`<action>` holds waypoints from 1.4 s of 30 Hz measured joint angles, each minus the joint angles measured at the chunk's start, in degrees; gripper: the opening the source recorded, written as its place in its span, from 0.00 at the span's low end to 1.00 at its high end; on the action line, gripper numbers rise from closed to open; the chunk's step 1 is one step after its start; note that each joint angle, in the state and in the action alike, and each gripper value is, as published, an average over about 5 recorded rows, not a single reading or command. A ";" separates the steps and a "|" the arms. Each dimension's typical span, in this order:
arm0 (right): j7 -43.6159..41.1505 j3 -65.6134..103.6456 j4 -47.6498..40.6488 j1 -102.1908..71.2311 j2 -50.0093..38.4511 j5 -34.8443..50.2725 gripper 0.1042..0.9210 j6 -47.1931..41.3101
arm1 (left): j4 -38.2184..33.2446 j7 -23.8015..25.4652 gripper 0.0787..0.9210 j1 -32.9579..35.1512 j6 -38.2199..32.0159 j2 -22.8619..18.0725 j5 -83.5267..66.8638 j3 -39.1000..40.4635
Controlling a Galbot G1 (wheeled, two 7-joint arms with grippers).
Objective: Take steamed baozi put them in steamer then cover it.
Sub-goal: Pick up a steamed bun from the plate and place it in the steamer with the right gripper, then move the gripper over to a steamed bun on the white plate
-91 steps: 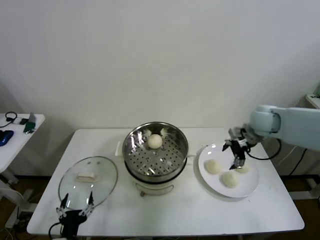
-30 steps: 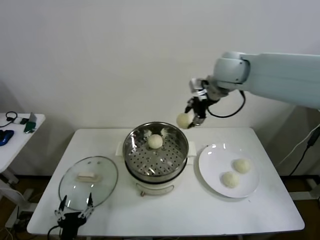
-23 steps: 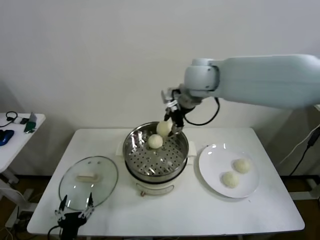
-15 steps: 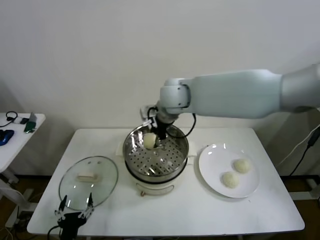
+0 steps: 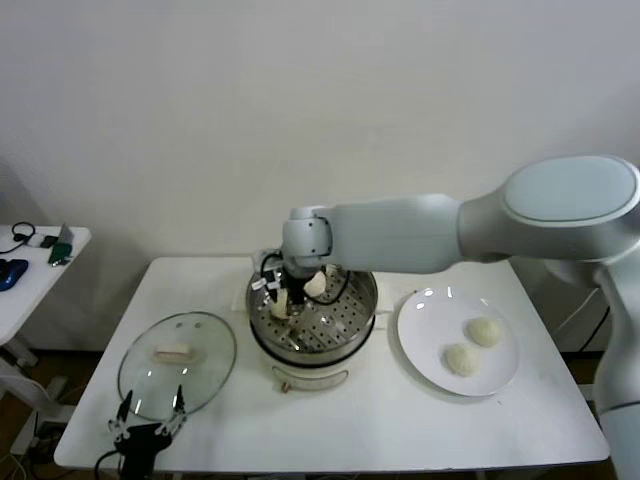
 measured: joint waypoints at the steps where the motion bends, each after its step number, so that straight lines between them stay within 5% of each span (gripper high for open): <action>1: 0.08 0.12 -0.22 -0.22 0.07 -0.04 0.67 -0.01 | -0.01 0.00 0.88 0.01 0.01 -0.01 0.00 0.01; 10: -1.84 -0.44 0.84 2.78 -1.75 0.53 0.87 1.82 | -0.59 0.03 0.88 0.50 0.05 -0.19 0.24 0.11; 22: -13.36 -8.66 9.83 17.72 -18.38 1.61 0.88 10.36 | -1.13 0.16 0.88 0.52 0.16 -0.38 0.74 0.43; 33: -17.98 -17.21 16.70 19.70 -39.76 -10.33 0.88 15.10 | -1.21 0.32 0.88 0.08 0.61 -0.96 1.18 0.43; 42: -17.92 -14.40 16.79 10.62 -48.35 -19.89 0.88 15.26 | -1.18 0.28 0.88 0.46 0.58 -1.54 1.50 0.29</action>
